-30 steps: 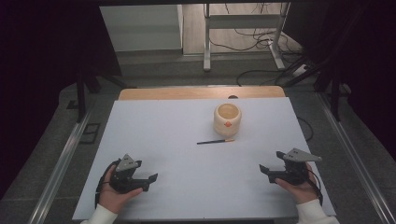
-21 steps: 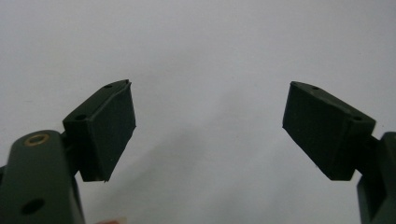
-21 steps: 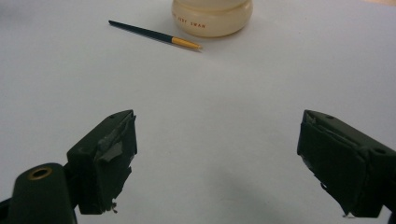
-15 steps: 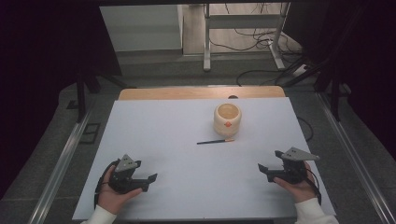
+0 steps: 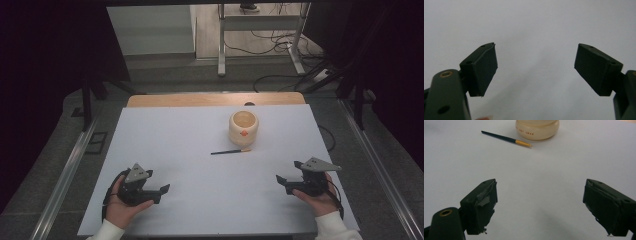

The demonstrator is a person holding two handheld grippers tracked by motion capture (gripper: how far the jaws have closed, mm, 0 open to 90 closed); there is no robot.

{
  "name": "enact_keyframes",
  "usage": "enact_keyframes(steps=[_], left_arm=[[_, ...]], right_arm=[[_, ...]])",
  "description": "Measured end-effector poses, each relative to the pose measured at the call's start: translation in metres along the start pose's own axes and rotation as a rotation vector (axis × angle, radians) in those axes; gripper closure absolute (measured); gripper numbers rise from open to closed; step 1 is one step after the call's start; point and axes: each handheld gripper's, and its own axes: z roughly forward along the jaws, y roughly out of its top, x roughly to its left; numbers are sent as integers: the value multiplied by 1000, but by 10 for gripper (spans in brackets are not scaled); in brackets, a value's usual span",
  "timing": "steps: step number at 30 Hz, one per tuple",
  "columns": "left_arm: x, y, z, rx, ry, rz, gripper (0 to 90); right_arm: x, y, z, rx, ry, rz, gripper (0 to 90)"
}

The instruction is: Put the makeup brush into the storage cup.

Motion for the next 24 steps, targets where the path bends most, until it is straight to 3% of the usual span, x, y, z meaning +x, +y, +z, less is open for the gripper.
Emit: enact_keyframes(steps=[14, 24], left_arm=[[-5, 9, 1, 5, -6, 30, 195], [-10, 27, 6, 11, -22, 70, 197]], right_arm=[[1, 3, 5, 1, 11, -7, 131], [2, 3, 5, -1, 16, -8, 131]])
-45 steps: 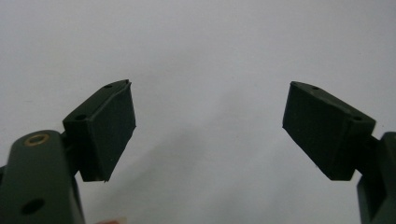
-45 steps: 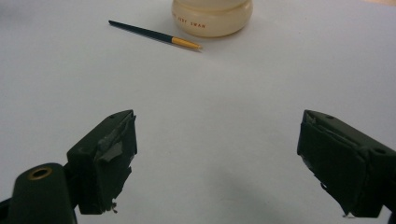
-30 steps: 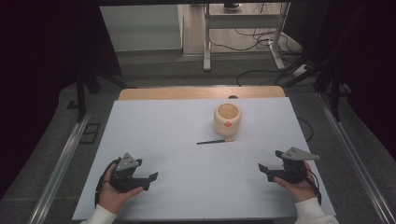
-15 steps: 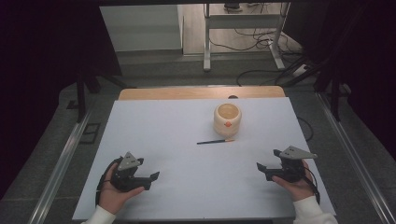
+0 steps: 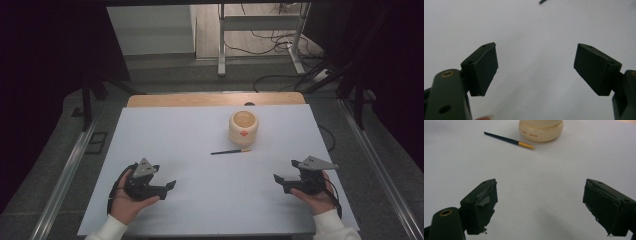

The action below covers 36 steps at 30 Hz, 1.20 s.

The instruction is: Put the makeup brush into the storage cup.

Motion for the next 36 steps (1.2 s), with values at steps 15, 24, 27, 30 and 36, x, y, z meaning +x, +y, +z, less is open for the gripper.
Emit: enact_keyframes(steps=[15, 24, 27, 30, 36], left_arm=[[-1, 33, 14, 33, -21, 64, 197], [0, 49, 24, 43, -45, 76, 196], [2, 54, 27, 40, -51, 83, 194], [4, 57, 29, 35, -57, 85, 192], [6, 69, 39, 39, -70, 117, 191]], right_arm=[[1, 0, 0, 7, -3, -6, 131], [1, -1, 1, 13, 1, -8, 131], [1, -1, 2, 14, 1, -9, 131], [1, -1, 2, 14, 1, -9, 132], [0, -1, 3, 17, 2, -9, 132]])
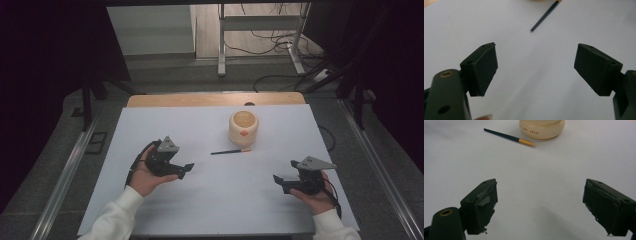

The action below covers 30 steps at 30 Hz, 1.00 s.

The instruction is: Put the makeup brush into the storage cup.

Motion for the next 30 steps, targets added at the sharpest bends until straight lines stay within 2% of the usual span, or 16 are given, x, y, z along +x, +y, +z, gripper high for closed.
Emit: enact_keyframes(steps=[11, 15, 19, 30], left_arm=[[7, 13, 12, 9, -15, 11, 189], [10, 16, 16, 1, -28, 1, 189], [12, 21, 20, 6, -23, 7, 188], [11, 30, 33, 18, -33, 19, 185]], right_arm=[[0, 0, 1, 2, 3, -1, 132], [0, 0, 1, 1, 3, 0, 133], [0, 0, 1, -1, 5, 1, 133], [-1, 0, 1, -3, 10, 0, 134]])
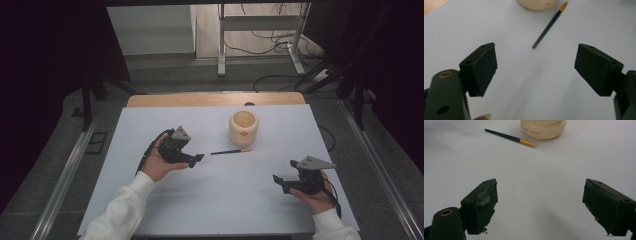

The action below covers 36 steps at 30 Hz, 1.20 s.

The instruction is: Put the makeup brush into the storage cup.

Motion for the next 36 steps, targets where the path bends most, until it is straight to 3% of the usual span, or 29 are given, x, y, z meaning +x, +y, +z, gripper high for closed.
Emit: enact_keyframes(steps=[7, 13, 26, 36], left_arm=[[1, 6, 6, 39, -35, 5, 197], [0, 14, 11, 42, -59, 13, 198], [-10, 46, 27, 94, -102, 106, 184], [-16, 62, 38, 102, -117, 145, 187]], right_arm=[[0, 0, 1, 2, 1, 0, 134], [0, 0, 1, 4, 3, 0, 135], [0, 0, 3, 9, 10, 0, 138], [-1, 0, 3, 5, 15, 7, 138]])
